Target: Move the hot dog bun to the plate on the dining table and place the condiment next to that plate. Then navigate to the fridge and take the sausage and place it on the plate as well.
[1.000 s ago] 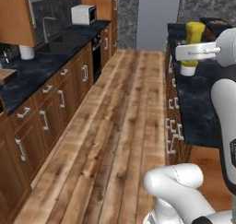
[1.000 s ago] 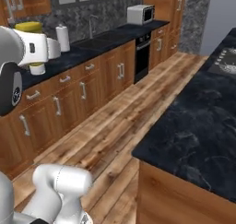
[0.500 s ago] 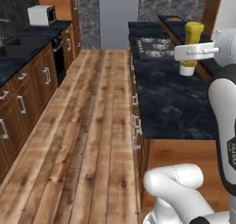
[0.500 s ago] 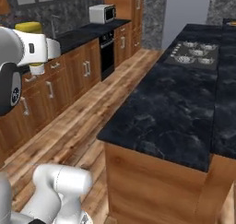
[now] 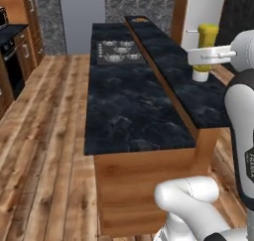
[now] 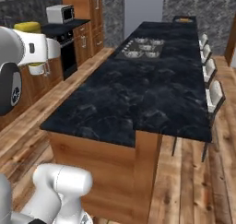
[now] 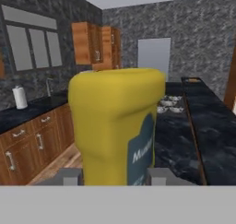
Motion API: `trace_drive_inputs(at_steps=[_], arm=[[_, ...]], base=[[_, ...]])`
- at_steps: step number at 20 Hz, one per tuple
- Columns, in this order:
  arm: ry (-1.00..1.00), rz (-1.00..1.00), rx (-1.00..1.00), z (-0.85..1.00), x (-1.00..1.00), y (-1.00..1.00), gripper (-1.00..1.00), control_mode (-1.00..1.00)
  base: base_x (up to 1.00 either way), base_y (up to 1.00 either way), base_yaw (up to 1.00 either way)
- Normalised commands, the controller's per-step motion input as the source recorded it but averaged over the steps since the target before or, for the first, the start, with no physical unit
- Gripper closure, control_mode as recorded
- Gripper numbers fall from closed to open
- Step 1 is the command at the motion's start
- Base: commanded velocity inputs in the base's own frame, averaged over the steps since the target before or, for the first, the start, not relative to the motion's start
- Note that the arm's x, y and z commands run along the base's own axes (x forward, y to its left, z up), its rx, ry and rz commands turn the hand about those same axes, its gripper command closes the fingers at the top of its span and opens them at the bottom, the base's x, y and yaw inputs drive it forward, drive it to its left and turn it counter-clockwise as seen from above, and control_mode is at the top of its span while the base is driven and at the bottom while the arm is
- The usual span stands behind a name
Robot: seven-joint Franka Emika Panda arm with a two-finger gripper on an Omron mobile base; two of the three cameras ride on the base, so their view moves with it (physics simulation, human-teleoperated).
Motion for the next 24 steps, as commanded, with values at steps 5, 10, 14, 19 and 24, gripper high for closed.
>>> trace_drive_inputs(at_steps=[5, 10, 14, 19, 24], arm=[[0.00, 0.00, 0.00, 0.00, 0.00, 0.00, 1.00, 1.00], [0.00, 0.00, 0.00, 0.00, 0.00, 0.00, 1.00, 1.00], [0.00, 0.00, 0.00, 0.00, 0.00, 0.00, 1.00, 1.00], [0.00, 0.00, 0.00, 0.00, 0.00, 0.00, 1.00, 1.00], [0.00, 0.00, 0.00, 0.00, 0.00, 0.00, 1.00, 1.00]], base=[[0.07, -1.00, -0.20], [0.27, -1.00, -0.18], [0.33, -1.00, -0.16], [0.48, -1.00, -0.11], [0.71, -1.00, 0.00]])
